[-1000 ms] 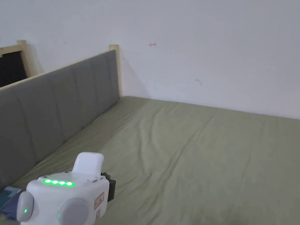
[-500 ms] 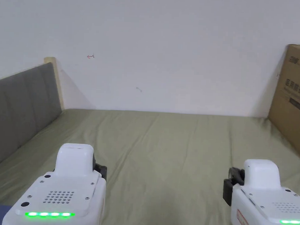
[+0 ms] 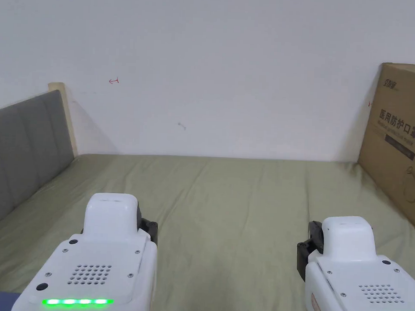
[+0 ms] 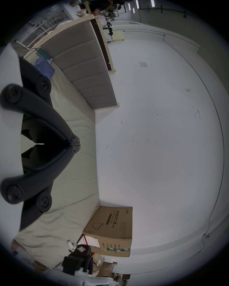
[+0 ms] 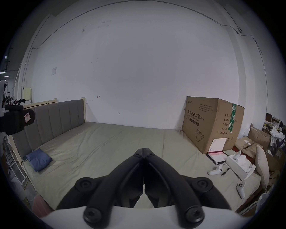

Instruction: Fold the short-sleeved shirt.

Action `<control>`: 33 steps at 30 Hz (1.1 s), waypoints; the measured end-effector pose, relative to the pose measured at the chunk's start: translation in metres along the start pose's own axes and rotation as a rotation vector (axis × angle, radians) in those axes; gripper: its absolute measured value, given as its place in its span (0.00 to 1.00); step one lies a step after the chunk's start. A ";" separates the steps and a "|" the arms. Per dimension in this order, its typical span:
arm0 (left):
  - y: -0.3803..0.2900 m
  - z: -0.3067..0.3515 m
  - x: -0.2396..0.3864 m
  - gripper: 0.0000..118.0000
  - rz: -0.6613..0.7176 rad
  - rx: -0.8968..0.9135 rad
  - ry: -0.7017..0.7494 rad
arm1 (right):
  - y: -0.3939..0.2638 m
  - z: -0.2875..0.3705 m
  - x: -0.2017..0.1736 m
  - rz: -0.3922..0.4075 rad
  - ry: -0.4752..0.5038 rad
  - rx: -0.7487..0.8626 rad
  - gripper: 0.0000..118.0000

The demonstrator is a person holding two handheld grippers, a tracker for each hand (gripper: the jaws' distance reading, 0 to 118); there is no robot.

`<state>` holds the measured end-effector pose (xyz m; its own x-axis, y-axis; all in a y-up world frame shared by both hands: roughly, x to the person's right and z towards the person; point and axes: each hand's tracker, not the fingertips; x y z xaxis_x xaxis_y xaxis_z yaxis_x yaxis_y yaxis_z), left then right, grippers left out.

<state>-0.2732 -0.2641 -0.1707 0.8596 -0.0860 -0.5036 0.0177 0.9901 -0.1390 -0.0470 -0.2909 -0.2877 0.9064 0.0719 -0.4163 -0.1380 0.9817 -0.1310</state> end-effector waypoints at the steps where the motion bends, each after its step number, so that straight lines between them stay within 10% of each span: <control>1: -0.001 -0.001 0.001 0.00 -0.008 0.000 -0.001 | 0.000 0.000 0.000 -0.003 0.002 0.001 0.00; 9: -0.010 -0.002 0.011 0.01 -0.032 0.021 -0.038 | -0.006 -0.011 0.002 -0.032 0.004 -0.034 0.00; 14: -0.011 -0.007 0.011 0.46 -0.002 0.005 -0.055 | -0.006 -0.010 0.003 -0.023 -0.002 -0.011 0.25; 15: -0.013 -0.009 0.012 0.74 0.009 -0.007 -0.067 | -0.005 -0.010 0.004 -0.034 -0.003 -0.013 0.46; 17: -0.016 -0.009 0.012 0.96 0.021 -0.013 -0.083 | -0.005 -0.013 0.007 -0.052 0.000 -0.018 0.77; 22: -0.018 -0.005 0.014 0.95 0.042 0.014 -0.116 | -0.008 -0.013 0.011 -0.053 -0.013 0.004 0.99; 33: -0.012 -0.013 0.015 0.95 0.038 -0.015 -0.152 | -0.007 -0.014 0.013 -0.065 -0.016 0.015 0.99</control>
<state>-0.2665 -0.2788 -0.1875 0.9269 -0.0296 -0.3740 -0.0231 0.9905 -0.1355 -0.0399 -0.2988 -0.3044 0.9196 0.0111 -0.3926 -0.0732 0.9869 -0.1435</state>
